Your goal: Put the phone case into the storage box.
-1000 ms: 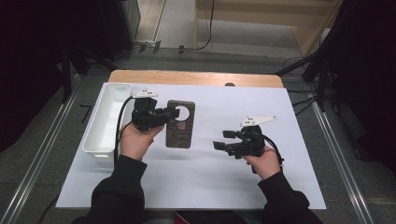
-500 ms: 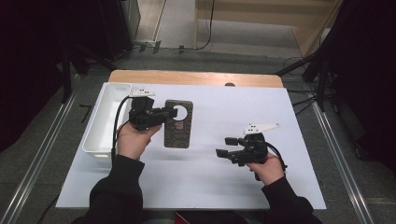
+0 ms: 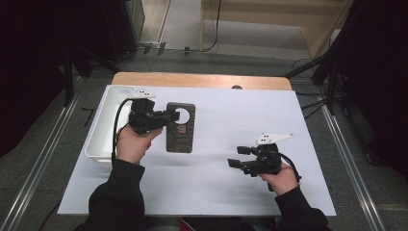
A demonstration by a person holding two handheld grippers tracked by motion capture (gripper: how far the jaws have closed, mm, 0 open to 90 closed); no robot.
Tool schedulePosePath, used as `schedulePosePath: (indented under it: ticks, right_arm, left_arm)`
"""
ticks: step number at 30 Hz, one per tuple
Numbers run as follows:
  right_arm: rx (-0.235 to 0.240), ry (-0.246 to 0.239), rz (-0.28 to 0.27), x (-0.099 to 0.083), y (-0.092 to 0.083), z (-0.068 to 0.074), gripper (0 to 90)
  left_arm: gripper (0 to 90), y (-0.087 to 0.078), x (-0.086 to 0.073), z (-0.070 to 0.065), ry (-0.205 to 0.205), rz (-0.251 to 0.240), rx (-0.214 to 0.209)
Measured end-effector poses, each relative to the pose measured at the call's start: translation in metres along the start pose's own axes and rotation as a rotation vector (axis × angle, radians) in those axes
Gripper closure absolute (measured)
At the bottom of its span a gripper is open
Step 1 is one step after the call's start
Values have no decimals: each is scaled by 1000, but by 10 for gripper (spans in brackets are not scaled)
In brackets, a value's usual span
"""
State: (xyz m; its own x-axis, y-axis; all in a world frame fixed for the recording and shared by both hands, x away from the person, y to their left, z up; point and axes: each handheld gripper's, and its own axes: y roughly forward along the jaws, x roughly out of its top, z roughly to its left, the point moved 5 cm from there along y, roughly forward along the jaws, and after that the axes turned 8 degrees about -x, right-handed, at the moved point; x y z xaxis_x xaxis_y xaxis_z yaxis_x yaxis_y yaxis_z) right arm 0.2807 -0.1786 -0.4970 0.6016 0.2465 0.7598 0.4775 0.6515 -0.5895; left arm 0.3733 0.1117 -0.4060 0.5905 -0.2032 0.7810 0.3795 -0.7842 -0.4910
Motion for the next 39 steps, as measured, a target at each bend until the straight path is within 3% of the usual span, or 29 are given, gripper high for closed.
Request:
schedulePosePath:
  ticks: [25,39]
  right_arm:
    - [-59,3,6,-24,-16,-14,273]
    - [-63,11,-3,-33,-18,-18,263]
  left_arm:
    - [728,-13,2,10,-13,-14,12]
    - [728,-22,10,12,-26,-26,9]
